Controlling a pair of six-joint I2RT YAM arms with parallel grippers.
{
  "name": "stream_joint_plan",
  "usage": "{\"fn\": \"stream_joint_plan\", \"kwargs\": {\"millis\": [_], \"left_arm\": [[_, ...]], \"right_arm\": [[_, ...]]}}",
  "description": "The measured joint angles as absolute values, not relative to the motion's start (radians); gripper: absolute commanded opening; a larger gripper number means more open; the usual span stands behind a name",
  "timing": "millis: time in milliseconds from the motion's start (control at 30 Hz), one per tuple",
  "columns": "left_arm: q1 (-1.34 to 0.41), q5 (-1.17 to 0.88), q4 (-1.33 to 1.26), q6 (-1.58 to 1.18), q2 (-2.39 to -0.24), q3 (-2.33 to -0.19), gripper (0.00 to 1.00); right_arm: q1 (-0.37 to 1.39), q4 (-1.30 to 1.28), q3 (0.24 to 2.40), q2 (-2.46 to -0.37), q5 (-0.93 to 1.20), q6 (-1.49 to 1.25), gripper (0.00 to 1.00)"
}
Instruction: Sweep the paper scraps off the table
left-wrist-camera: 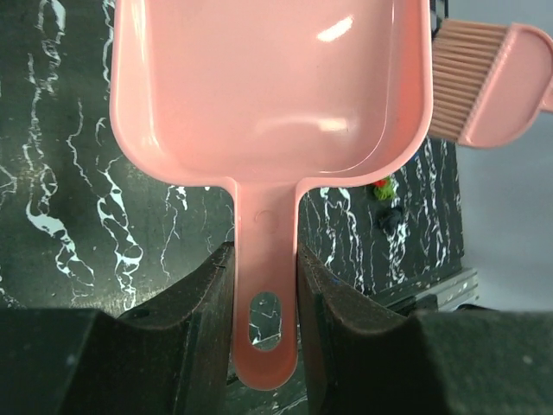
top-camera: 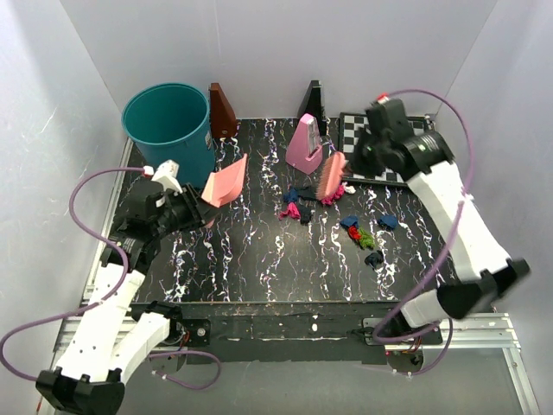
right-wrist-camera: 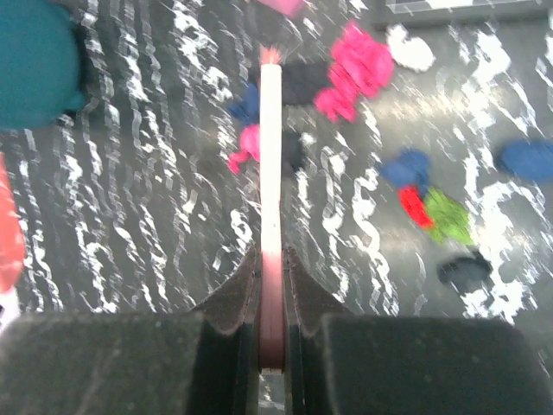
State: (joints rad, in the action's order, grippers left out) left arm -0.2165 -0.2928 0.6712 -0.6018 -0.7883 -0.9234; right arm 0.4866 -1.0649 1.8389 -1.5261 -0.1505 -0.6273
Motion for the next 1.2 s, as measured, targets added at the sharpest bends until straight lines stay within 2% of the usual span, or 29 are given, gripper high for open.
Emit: {"fn": "stream_joint_plan", "kwargs": {"millis": [133,233,433,800,1200], "left_arm": [[-0.327,-0.249,0.625,-0.593,-0.837,-0.897,0.0],[-0.411,-0.228,0.59,-0.582,-0.855,-0.868,0.0],[-0.522,-0.186,0.562,-0.545,-0.854,-0.859,0.0],[-0.608,-0.15,0.577,-0.492,-0.863,-0.859,0.0],[-0.608,-0.101,0.586,-0.474,-0.85,-0.859,0.0]], "right_arm": [[0.415,-1.062,1.56,-1.296,-0.144,-0.659,0.01],[0.38,-1.111,1.391,-1.17,-0.22,-0.699,0.01],[0.361,-1.303,1.322,-1.021,-0.383,-0.851,0.01],[0.35,-1.339,1.232,-1.2,-0.424,-1.092,0.01],[0.349,-1.335,1.261,-1.32,-0.349,-1.069,0.01]]}}
